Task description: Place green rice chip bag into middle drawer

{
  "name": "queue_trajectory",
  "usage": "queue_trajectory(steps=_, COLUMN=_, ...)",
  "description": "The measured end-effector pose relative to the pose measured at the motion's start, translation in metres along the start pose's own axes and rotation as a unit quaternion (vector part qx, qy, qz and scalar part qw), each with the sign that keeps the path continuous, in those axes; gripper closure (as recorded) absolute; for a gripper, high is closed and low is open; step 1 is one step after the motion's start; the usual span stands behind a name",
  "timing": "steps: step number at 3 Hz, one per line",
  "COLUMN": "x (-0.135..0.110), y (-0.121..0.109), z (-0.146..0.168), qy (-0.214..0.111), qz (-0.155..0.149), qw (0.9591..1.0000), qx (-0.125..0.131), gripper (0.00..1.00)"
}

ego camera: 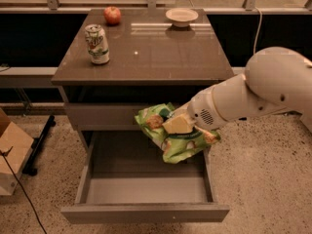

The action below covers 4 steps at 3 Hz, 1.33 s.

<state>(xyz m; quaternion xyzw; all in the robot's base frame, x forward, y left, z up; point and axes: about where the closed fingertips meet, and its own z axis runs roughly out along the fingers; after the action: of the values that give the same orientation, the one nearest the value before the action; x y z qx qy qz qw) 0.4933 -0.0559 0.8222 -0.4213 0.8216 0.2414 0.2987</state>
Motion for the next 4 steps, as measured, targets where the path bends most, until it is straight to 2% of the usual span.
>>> queue_trajectory(steps=1, x=0.019, y=-0.004, z=0.045, qy=0.025, qz=0.018, qw=0.9994, qx=-0.013, gripper=1.0)
queue_trajectory(steps=2, x=0.033, y=-0.011, z=0.089, qy=0.042, qz=0.037, qw=0.9983, qx=-0.014, gripper=1.0)
queue_trajectory(steps=3, x=0.039, y=-0.024, z=0.132, qy=0.048, qz=0.074, qw=0.996, qx=0.016, gripper=1.0)
queue_trajectory(steps=4, x=0.043, y=-0.024, z=0.137, qy=0.053, qz=0.073, qw=0.9958, qx=0.016, gripper=1.0)
